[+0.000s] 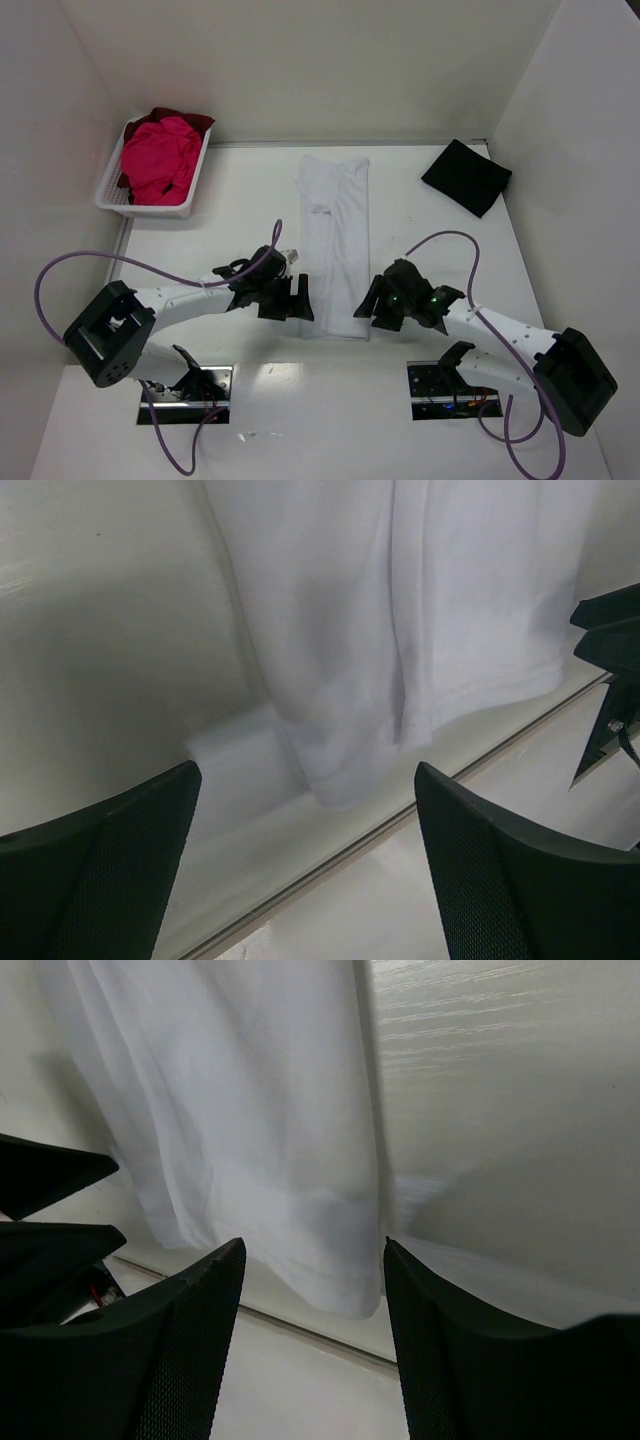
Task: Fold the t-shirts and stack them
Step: Grab the bottom of the folded rectangular tshirt with both arms
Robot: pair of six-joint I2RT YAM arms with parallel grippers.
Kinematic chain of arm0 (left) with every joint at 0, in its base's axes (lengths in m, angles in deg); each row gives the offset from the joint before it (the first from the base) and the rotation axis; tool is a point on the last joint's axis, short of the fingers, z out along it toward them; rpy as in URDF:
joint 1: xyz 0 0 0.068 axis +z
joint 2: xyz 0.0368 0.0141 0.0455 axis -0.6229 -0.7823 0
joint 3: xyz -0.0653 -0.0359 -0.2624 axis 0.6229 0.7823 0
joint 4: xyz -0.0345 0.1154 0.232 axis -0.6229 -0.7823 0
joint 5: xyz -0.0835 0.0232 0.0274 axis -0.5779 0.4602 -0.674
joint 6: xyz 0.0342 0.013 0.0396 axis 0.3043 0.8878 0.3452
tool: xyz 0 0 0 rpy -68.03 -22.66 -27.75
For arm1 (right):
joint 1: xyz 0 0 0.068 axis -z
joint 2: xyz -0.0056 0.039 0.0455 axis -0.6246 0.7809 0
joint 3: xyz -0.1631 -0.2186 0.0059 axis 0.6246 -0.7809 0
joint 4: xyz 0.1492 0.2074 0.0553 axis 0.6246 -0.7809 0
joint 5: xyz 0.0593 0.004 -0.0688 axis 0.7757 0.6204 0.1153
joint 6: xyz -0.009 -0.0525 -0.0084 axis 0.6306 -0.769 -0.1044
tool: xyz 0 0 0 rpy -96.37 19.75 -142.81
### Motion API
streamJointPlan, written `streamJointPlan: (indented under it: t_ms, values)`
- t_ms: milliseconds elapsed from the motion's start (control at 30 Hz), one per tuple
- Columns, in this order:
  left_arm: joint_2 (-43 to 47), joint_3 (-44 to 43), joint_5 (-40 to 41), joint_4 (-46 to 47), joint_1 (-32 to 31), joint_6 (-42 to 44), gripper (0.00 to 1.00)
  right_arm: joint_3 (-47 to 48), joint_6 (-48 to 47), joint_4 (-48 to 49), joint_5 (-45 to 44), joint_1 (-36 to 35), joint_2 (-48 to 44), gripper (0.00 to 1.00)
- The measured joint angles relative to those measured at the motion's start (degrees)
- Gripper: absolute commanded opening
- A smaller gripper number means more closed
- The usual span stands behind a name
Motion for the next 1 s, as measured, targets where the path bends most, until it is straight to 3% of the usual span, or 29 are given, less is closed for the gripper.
streamJointPlan:
  t_ms: [200,533,667,1000]
  values:
    - [-0.6,-0.3,-0.7,0.0,0.0,-0.6,0.94,-0.5,0.1,-1.4,0.0,-0.1,0.1,0.57]
    - [-1.4,-0.7,-1.5,0.3,-0.3,-1.1,0.9,-3.3,2.0,-3.9,1.1,-0.6,-3.5,0.57]
    - [-1.4,-0.7,-1.4,-0.2,-1.0,-2.3,0.85,-3.3,2.6,-2.5,2.1,-1.2,-1.7,0.57]
    - [-3.0,-0.7,-1.0,0.0,-3.8,-6.1,0.66,-2.4,3.0,0.4,3.0,-2.5,2.6,0.39]
